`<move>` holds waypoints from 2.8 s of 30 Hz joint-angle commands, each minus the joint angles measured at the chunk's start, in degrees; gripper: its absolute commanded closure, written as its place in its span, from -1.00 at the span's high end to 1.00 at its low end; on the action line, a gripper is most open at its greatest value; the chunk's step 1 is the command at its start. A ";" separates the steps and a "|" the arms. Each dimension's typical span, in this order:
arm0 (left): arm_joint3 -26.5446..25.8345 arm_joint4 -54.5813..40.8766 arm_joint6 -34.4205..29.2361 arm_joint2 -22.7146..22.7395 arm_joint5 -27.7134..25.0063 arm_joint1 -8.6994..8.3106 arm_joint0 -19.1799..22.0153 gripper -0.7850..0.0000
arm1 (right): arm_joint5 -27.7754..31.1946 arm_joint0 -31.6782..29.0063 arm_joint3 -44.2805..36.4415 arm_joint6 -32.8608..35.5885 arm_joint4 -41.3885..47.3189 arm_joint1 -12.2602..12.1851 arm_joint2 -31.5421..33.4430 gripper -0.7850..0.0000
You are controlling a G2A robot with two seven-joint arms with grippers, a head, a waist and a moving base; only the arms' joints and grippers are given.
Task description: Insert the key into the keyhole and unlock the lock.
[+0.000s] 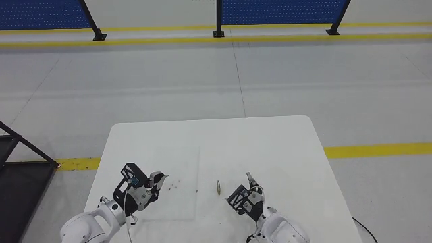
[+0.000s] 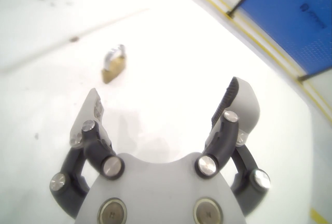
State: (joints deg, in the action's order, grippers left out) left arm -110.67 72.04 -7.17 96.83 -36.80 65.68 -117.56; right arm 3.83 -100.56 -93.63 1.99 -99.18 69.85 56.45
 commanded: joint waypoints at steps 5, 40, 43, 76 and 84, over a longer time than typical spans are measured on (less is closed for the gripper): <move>0.00 0.00 0.00 0.00 0.00 0.00 0.00 -1.00 | 2.38 1.81 2.90 -2.07 2.64 0.63 -2.75 1.00; 0.00 0.00 0.00 0.00 0.00 0.00 0.00 -1.00 | -10.26 9.87 13.51 0.65 11.74 5.69 -12.06 -0.14; 0.00 0.00 0.00 0.00 0.00 0.00 0.00 -1.00 | -10.48 9.85 14.20 -0.28 12.08 5.86 -12.20 -0.23; 0.00 0.00 0.00 0.00 0.00 0.00 0.00 -1.00 | 23.78 6.12 8.61 -11.97 27.66 1.98 1.62 -1.00; 2.22 -5.20 1.88 -1.14 -9.95 -0.56 2.78 -1.00 | 52.02 4.88 8.94 -20.91 34.53 -1.00 9.98 -1.00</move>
State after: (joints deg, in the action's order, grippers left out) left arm -109.11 68.10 -5.81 95.91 -43.77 65.26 -115.42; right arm 52.04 -95.77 -85.06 -17.33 -64.76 69.03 66.19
